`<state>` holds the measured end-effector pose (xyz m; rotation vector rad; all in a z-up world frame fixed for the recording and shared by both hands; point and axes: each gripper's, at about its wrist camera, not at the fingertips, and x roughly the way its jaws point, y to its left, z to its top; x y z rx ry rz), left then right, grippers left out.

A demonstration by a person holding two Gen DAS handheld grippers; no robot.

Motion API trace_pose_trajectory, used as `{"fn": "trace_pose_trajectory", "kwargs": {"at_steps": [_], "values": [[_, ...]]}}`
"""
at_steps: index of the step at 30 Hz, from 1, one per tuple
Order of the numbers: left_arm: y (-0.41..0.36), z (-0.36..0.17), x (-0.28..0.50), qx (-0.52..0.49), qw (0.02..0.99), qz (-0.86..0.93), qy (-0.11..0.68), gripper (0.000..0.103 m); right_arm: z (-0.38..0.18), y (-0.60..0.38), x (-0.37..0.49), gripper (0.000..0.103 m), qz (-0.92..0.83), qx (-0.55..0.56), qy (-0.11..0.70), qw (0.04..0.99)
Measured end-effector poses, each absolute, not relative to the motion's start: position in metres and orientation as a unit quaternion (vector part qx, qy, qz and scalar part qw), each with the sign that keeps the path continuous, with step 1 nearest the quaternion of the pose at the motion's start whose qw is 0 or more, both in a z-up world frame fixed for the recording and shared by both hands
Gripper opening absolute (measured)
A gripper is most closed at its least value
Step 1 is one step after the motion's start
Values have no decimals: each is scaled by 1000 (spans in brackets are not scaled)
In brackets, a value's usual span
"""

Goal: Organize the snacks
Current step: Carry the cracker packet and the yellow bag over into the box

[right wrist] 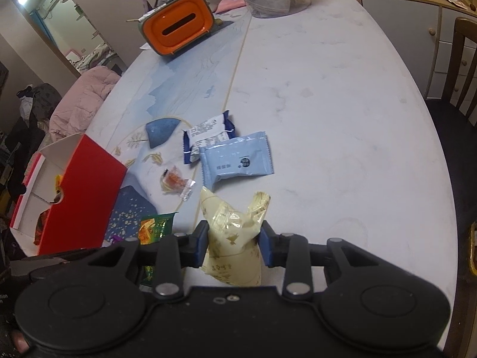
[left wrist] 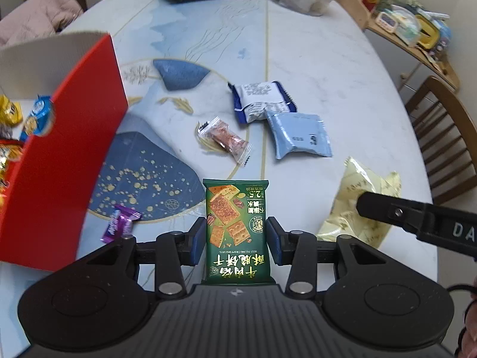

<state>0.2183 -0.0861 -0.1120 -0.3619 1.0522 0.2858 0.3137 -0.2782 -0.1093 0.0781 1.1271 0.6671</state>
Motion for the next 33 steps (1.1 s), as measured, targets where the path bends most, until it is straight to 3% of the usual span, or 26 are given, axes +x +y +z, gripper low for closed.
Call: {"fn": "trace_pose_trajectory", "kwargs": {"at_steps": [17, 33], "values": [[-36, -40, 148, -160, 860, 137, 465, 42, -45, -240, 264, 34, 357, 30, 489, 795], [50, 8, 80, -145, 875, 167, 430, 42, -9, -145, 216, 34, 399, 16, 457, 795]]}}
